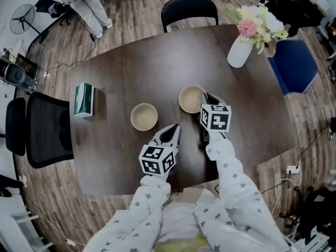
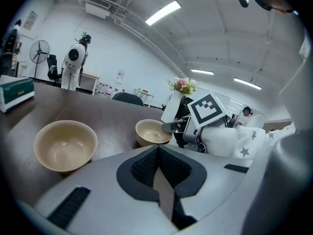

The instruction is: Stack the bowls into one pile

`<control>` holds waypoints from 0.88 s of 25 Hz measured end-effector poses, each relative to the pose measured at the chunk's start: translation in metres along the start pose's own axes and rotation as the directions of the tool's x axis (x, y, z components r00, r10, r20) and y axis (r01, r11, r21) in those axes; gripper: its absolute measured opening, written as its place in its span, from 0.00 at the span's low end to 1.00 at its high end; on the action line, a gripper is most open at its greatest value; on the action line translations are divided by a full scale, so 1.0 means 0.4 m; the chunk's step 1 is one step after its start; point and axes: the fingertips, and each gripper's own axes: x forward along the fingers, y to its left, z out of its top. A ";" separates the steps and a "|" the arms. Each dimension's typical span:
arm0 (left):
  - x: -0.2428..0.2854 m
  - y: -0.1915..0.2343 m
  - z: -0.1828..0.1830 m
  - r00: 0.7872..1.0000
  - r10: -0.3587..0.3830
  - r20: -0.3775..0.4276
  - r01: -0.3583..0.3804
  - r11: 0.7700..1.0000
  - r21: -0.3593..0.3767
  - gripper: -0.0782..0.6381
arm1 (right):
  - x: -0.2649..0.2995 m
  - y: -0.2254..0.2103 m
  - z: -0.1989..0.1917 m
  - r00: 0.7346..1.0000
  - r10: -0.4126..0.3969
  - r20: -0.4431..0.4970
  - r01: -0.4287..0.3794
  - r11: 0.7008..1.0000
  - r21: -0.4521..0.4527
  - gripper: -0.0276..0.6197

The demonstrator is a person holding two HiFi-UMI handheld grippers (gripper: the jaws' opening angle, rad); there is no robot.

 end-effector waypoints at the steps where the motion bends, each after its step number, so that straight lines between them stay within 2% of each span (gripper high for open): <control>1: 0.000 0.000 0.001 1.000 0.000 0.001 0.000 1.000 -0.001 0.15 | 0.000 0.004 -0.001 1.000 0.002 -0.002 -0.002 1.000 -0.020 0.10; 4: -0.002 0.000 0.002 1.000 0.002 0.004 -0.002 1.000 -0.001 0.15 | -0.005 0.010 -0.001 1.000 0.002 0.007 -0.002 0.998 -0.062 0.10; 9: -0.004 -0.001 0.004 1.000 0.011 0.009 -0.011 1.000 -0.001 0.15 | -0.012 0.020 0.012 0.999 0.023 0.038 -0.020 0.996 -0.081 0.26; 12: -0.006 -0.006 0.006 1.000 0.016 0.015 -0.016 1.000 0.003 0.15 | -0.019 0.017 0.009 0.999 0.031 0.044 -0.028 0.997 -0.071 0.29; 19: -0.026 -0.009 0.020 0.997 0.050 0.051 -0.050 0.999 -0.001 0.15 | -0.059 0.018 0.002 0.995 0.081 0.049 -0.079 0.996 -0.047 0.28; 22: -0.043 -0.012 0.025 0.995 0.069 0.076 -0.069 0.998 0.002 0.15 | -0.087 0.034 0.000 0.992 0.120 0.049 -0.116 0.991 -0.072 0.19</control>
